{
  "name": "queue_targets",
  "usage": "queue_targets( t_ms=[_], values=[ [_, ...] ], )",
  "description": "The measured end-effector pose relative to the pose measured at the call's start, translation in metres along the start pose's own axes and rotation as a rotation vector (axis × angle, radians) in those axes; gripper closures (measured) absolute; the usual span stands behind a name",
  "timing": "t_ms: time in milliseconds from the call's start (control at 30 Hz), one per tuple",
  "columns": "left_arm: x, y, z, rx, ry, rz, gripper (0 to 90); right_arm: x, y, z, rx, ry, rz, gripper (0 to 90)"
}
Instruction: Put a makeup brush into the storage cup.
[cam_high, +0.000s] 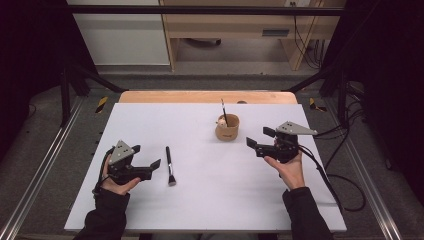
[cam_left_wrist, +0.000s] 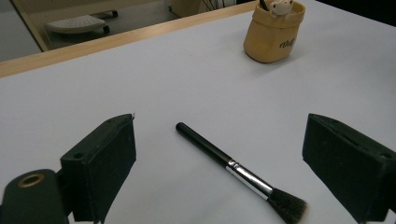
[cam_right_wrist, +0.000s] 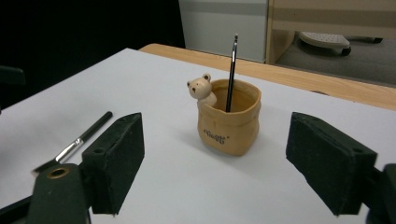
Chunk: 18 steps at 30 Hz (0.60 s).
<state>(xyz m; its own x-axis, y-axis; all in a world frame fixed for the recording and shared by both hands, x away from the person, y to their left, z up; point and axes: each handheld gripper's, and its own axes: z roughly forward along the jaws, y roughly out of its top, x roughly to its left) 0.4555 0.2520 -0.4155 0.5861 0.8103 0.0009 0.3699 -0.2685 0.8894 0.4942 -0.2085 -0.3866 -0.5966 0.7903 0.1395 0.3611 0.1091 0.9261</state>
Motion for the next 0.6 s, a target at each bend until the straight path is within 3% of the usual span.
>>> queue_targets(
  t_ms=[167,333,600],
  values=[
    [0.0,0.0,0.0,-0.003,0.001,-0.005,8.5,0.002,-0.007,-0.016,-0.028,0.011,-0.002,12.8],
    [-0.001,0.0,0.0,-0.003,-0.002,-0.004,7.9,0.003,-0.014,-0.021,-0.017,0.001,-0.017,8.8],
    [-0.004,-0.001,0.002,0.008,-0.01,0.001,7.4,-0.003,-0.029,-0.033,-0.03,-0.012,0.015,7.1]
  ],
)
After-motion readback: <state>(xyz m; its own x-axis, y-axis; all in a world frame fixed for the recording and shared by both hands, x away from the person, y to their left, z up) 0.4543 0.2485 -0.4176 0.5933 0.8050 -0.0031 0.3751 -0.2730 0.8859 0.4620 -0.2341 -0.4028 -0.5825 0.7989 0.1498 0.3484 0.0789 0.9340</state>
